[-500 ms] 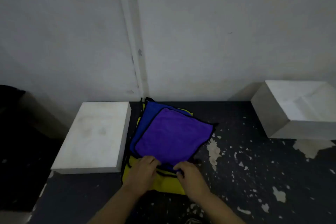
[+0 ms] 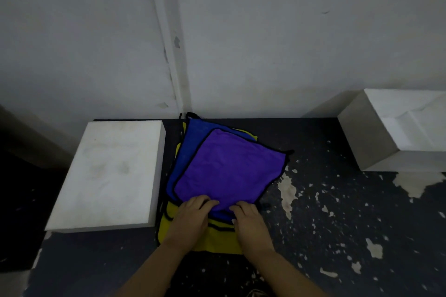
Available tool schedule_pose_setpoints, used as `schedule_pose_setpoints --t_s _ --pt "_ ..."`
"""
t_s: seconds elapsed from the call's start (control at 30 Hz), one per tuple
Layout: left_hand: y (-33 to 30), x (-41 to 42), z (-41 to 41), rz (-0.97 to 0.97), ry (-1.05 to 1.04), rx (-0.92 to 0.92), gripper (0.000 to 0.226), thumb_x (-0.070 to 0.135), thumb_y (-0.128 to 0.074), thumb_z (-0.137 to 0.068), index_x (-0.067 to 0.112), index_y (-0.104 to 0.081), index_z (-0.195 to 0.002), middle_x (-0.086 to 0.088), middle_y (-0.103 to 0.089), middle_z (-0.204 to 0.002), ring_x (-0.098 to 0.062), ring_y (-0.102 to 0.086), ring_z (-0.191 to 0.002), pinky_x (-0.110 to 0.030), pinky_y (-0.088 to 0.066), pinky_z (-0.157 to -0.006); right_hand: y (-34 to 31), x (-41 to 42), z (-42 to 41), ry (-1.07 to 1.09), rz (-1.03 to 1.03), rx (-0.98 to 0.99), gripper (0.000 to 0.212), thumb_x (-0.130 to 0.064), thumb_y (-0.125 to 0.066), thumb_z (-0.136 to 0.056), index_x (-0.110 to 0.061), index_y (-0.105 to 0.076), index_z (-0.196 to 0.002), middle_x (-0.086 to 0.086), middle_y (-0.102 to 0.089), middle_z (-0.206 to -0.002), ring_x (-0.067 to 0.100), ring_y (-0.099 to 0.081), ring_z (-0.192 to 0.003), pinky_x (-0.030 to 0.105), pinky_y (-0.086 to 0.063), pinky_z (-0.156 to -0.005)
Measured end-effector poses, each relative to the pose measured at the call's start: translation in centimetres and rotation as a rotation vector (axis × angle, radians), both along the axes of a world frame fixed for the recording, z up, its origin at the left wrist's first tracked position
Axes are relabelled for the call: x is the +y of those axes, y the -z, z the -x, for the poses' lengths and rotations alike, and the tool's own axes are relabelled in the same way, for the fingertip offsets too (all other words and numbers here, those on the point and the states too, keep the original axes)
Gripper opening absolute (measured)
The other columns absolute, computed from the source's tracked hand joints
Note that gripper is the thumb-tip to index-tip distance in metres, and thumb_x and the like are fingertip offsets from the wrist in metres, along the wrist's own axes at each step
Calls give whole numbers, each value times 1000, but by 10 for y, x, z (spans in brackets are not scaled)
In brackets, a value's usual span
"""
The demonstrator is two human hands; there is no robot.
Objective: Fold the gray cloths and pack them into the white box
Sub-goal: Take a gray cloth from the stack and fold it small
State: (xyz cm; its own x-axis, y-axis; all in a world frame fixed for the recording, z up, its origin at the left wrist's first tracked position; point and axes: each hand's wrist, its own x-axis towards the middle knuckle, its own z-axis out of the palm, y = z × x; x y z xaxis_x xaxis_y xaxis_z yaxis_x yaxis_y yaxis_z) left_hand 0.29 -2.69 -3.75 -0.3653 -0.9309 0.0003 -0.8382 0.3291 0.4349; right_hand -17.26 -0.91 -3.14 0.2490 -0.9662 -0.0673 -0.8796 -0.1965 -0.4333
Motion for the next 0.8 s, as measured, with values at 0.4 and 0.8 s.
schedule_pose_setpoints --t_s 0.4,0.8 --pt "10 -16 -1 -51 -103 94 27 17 -56 -92 19 -62 -118 1 -65 -116 -16 -59 -105 -31 -48 -80 -12 -29 -3 -58 -27 191 41 -8 -93 -24 -18 -58 -43 -7 -56 -53 6 -52 -47 13 -49 -50" --pt "14 -28 -1 -179 -178 115 39 4 -45 -94 18 -52 -130 -4 -60 -122 -17 -52 -109 -29 -45 -92 -44 -47 12 123 -109 -219 18 -12 -55 -85 -17 -50 -102 -5 -49 -88 13 -42 -93 28 -43 -80"
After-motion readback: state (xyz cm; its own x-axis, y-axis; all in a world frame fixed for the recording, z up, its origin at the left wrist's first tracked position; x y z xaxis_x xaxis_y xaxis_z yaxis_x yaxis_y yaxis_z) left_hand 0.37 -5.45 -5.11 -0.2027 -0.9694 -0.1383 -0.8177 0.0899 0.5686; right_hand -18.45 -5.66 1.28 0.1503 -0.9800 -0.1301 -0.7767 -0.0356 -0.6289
